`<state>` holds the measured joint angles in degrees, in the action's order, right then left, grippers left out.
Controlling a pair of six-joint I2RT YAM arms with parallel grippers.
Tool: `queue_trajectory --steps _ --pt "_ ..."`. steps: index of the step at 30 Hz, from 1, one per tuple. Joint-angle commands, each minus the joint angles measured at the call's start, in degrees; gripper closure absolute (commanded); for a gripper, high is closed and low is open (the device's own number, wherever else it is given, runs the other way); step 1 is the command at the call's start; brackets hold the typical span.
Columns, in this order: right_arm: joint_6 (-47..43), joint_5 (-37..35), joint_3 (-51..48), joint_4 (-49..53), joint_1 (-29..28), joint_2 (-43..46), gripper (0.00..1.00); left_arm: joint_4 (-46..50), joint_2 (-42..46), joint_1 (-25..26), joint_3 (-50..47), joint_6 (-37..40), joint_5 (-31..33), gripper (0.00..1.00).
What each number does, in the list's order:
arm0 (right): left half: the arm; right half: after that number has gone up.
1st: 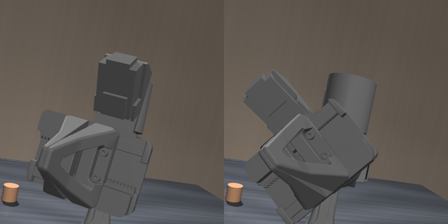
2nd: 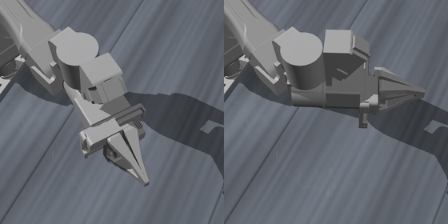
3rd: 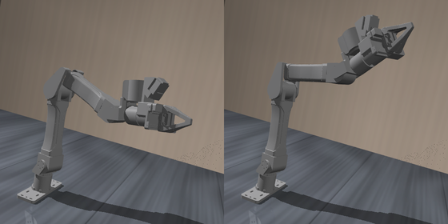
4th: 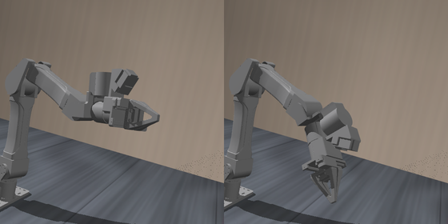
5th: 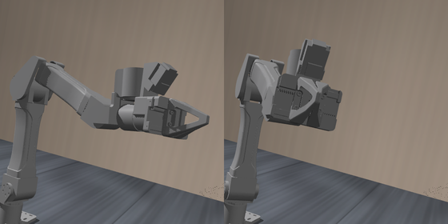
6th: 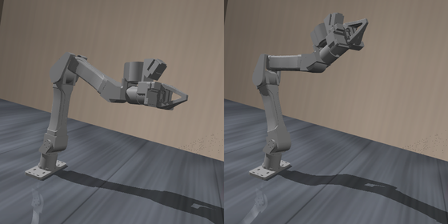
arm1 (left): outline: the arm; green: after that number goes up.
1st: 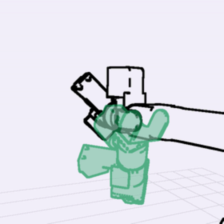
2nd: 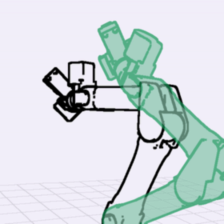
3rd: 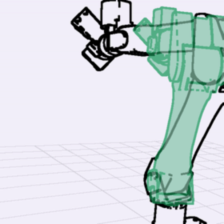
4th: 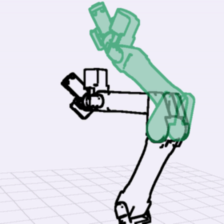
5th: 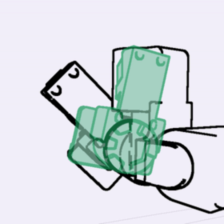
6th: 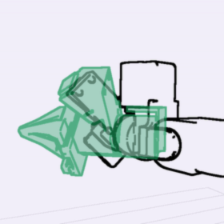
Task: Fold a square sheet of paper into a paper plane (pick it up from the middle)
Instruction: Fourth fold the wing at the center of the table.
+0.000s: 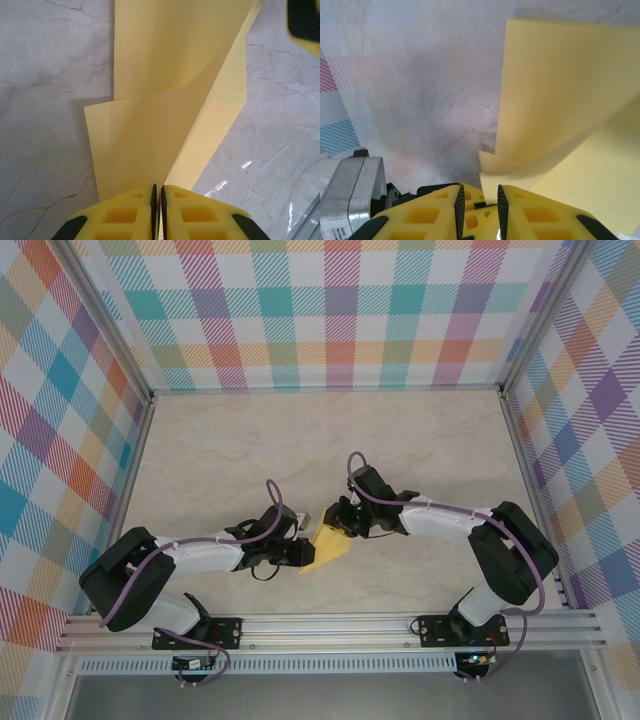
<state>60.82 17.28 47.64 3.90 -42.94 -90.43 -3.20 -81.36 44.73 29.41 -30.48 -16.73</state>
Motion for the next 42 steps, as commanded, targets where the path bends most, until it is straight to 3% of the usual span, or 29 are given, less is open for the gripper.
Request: queue_trajectory --steps 1,19,36,42 --pt "-1.3 2.9 1.4 -0.9 -1.1 -2.6 0.73 -0.8 0.0 -0.6 -0.5 -0.4 -0.8 0.87" --pt "-0.4 1.9 3.0 -0.9 -1.3 -6.3 0.73 1.0 2.0 -0.6 -0.3 1.1 0.8 0.70" --pt "-0.3 1.8 3.2 -0.7 -1.3 -6.5 0.73 -0.2 -1.3 -0.1 0.3 1.2 0.3 0.73" --pt "-0.3 1.7 3.3 -0.6 -1.3 -6.6 0.73 -0.5 -1.2 0.0 0.5 1.0 0.1 0.79"
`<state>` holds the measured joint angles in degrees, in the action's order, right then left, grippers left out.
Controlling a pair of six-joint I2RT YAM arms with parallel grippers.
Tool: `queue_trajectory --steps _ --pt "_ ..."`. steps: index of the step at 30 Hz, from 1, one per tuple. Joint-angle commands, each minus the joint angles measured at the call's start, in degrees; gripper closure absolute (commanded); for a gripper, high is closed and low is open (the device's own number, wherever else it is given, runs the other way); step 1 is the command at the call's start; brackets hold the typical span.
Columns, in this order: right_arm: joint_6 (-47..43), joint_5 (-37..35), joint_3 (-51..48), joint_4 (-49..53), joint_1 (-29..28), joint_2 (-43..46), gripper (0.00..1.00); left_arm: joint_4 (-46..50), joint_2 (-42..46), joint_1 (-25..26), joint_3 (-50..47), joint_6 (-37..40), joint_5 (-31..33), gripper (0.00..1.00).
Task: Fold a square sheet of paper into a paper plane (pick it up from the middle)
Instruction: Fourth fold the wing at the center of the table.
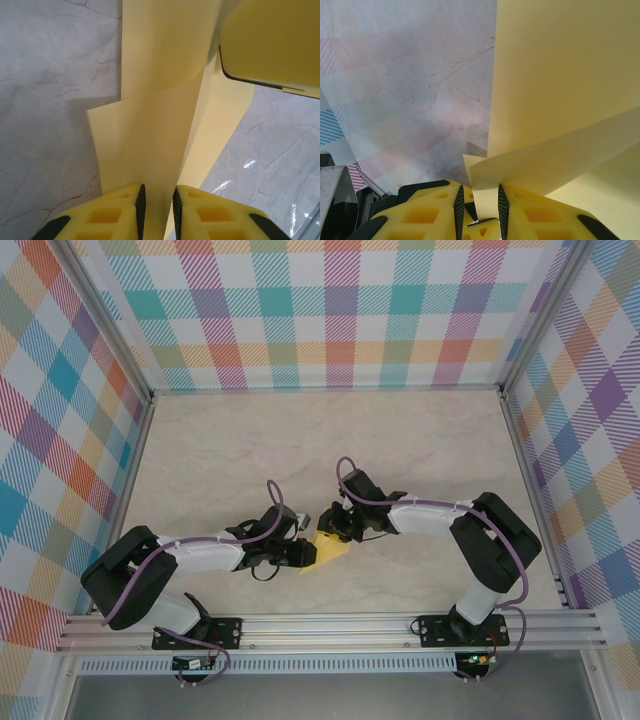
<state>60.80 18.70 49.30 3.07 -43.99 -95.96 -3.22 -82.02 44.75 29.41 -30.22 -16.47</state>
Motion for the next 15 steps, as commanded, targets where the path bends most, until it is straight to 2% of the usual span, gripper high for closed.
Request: queue_trajectory --steps 1,4,15 --pt "-0.4 0.3 1.7 0.4 -0.2 -1.0 0.73 -0.5 -0.4 -0.1 0.6 0.9 -0.4 0.80" --pt "-0.4 0.3 1.7 0.4 -0.3 -0.9 0.73 -1.1 0.2 -0.1 0.4 0.7 -1.2 0.85" --pt "-1.1 -1.4 1.6 2.8 -0.1 0.5 0.71 -5.7 3.0 -0.3 -2.3 -1.8 -2.7 0.92"
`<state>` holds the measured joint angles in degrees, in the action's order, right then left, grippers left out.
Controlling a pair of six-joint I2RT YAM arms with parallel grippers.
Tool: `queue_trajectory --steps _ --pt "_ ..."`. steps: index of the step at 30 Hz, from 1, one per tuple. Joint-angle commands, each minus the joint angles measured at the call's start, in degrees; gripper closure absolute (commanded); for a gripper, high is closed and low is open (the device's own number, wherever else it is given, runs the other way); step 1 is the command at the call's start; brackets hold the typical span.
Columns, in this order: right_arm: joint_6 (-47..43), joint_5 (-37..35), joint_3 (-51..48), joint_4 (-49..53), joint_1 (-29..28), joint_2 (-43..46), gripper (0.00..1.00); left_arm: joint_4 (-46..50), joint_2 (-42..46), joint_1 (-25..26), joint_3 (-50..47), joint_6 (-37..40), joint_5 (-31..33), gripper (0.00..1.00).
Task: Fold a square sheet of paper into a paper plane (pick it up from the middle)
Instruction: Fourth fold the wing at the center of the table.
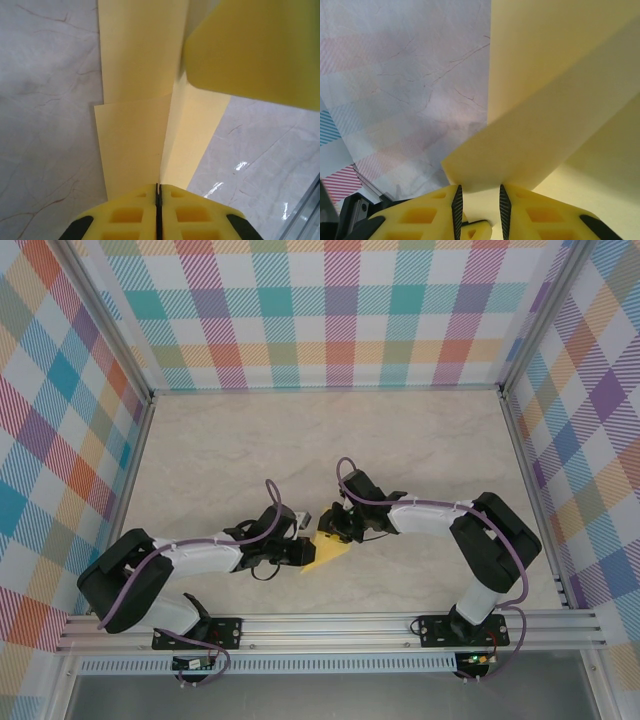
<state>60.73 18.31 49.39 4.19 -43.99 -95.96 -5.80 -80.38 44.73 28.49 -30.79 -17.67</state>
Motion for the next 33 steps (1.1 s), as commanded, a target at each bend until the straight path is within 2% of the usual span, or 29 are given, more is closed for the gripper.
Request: queue_trajectory --steps 1,9,12,18,33 --pt "-1.2 -1.5 1.3 2.0 -0.1 1.0 0.71 -3.9 1.4 -0.5 -1.7 -1.6 -1.7 0.92" --pt "-2.3 -5.6 -0.3 6.0 0.1 7.0 0.68 -5.7 0.2 -2.0 -2.4 -2.6 -3.9 0.92" --pt "-2.2 -5.3 -1.1 5.6 0.0 7.5 0.71 -5.9 -0.8 -2.4 -2.1 -2.6 -5.0 0.93" --pt "-1.3 -2.6 -1.6 1.4 -0.6 5.6 0.76 -6.7 -3.4 -2.8 -1.6 -2.7 -7.1 0.92" --pt "0.2 -1.2 0.7 -1.1 -0.7 0.2 0.77 -9.0 -5.7 -4.4 -2.3 -4.3 -9.4 0.92"
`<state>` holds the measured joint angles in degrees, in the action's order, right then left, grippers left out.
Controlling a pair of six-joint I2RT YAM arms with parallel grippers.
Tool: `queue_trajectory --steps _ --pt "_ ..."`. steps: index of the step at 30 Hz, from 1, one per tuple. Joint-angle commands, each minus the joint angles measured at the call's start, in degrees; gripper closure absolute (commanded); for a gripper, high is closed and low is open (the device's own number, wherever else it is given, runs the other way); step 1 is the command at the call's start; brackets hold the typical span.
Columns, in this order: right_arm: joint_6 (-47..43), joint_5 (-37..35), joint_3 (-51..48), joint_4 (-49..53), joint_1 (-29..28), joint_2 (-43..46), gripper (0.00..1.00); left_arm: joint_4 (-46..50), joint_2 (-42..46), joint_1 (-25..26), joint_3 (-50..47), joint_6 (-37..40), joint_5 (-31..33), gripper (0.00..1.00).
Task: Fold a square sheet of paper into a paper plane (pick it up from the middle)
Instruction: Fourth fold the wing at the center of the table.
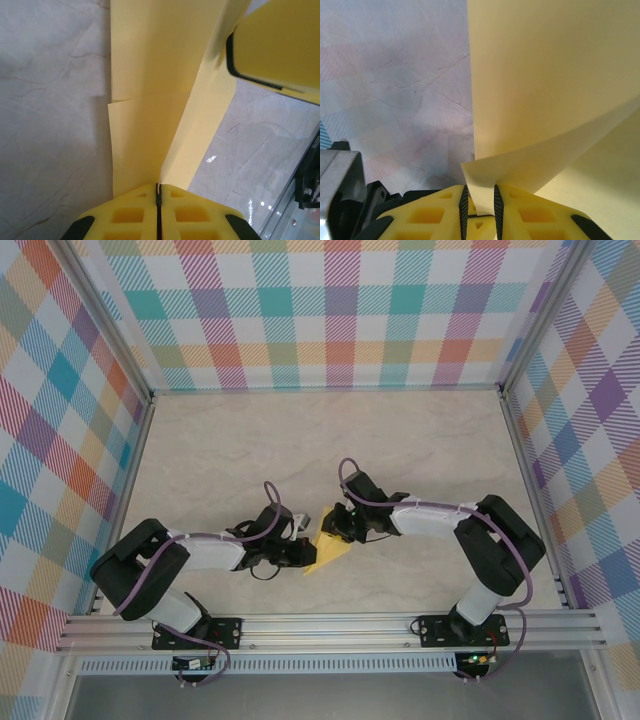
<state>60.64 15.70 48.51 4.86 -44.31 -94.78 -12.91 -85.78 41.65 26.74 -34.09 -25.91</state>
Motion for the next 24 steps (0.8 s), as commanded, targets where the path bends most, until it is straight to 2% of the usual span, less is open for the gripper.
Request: queue_trajectory --steps 1,24 --pt "0.3 1.6 1.8 -1.9 -0.4 -1.1 0.77 -2.0 -0.3 -1.6 -0.6 -1.1 -1.6 0.92" --pt "1.4 -0.9 3.2 -0.2 -0.4 -3.5 0.74 -3.5 -3.0 -4.8 0.3 -2.1 -7.7 0.92"
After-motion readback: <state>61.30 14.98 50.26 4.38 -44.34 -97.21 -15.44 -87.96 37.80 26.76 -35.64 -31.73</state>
